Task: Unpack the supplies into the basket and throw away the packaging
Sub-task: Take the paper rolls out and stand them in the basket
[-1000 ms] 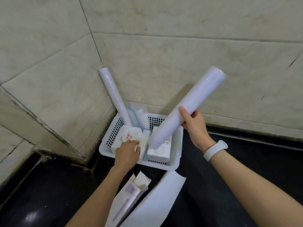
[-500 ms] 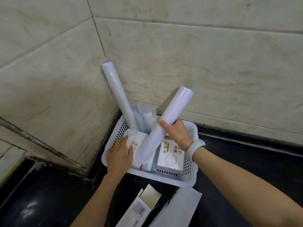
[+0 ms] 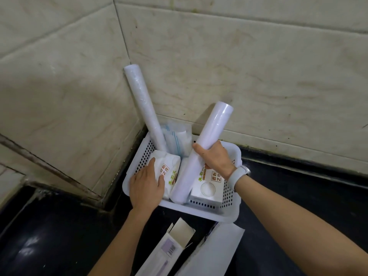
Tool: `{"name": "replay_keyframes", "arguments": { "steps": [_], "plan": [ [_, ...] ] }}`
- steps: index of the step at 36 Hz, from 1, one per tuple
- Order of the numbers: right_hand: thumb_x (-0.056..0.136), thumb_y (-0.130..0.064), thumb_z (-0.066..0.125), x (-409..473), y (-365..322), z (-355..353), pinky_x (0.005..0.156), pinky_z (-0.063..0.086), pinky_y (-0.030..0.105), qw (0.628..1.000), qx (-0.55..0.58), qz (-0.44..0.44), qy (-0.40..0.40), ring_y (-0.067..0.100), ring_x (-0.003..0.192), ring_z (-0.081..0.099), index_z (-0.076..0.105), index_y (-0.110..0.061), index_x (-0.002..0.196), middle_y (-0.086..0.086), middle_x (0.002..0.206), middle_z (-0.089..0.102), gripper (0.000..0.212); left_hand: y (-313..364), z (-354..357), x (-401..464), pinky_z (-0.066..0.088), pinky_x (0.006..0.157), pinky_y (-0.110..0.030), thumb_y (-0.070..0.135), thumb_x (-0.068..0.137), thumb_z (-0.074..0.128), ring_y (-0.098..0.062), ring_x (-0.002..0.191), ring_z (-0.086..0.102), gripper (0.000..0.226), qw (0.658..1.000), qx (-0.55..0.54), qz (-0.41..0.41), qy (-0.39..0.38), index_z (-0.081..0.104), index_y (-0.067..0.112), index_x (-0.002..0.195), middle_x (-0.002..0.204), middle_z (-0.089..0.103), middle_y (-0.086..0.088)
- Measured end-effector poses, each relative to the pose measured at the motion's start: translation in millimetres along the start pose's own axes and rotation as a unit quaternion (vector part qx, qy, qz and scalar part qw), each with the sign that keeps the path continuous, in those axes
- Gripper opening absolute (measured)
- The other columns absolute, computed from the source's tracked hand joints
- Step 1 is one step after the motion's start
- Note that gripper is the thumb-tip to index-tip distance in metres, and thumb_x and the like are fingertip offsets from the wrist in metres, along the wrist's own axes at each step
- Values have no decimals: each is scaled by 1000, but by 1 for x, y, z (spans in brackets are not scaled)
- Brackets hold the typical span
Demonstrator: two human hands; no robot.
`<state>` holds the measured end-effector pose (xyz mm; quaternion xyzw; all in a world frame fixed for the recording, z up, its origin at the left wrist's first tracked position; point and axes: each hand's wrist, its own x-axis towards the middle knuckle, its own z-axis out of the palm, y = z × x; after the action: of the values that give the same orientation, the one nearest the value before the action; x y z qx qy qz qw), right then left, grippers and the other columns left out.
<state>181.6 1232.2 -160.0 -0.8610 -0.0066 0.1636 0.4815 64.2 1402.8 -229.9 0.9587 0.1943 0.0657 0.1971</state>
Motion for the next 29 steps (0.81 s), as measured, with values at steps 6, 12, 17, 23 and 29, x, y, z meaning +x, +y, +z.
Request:
{"name": "replay_keyframes", "arguments": {
  "steps": [6, 12, 17, 23, 29],
  "plan": [
    [80, -47, 64, -9, 3, 1, 58, 51, 31, 1000, 17, -14, -13, 21, 80, 60, 50, -6, 103, 10, 95, 61, 49, 1, -2, -1, 40, 99, -39, 33, 89, 51, -25, 117, 53, 59, 1000, 6, -10, -6, 34, 10, 141, 132, 55, -11],
    [81, -44, 63, -24, 16, 2, 62, 42, 16, 998, 49, -21, 40, 11, 87, 58, 45, -11, 116, -3, 98, 57, 51, 3, -4, 0, 42, 95, -37, 38, 90, 50, -24, 114, 54, 53, 1000, -3, -8, -8, 43, 10, 134, 128, 57, -8],
    [83, -33, 63, -43, 10, -3, 85, 41, 27, 965, -31, -137, 221, 17, 99, 51, 46, -8, 122, -4, 104, 45, 50, 6, -14, 10, 43, 94, -41, 37, 89, 52, -26, 113, 53, 48, 996, -91, -21, 14, 48, 11, 129, 125, 58, -9],
    [84, -17, 61, -28, -44, 1, 89, 44, 40, 894, -238, -359, 125, 30, 105, 54, 51, -6, 119, 12, 115, 56, 39, 15, -52, 66, 45, 91, -41, 27, 91, 51, -31, 112, 54, 38, 963, -255, -43, 73, 52, 4, 121, 121, 59, -14],
    [83, -38, 62, 27, -75, 22, 111, 24, 44, 811, -515, -277, -29, 30, 136, 28, 10, -6, 144, 13, 149, 28, 87, 15, -62, 124, 36, 93, -30, 23, 87, 59, -27, 126, 43, 57, 936, -342, -73, 38, 37, 4, 135, 139, 44, -16]
  ]
}}
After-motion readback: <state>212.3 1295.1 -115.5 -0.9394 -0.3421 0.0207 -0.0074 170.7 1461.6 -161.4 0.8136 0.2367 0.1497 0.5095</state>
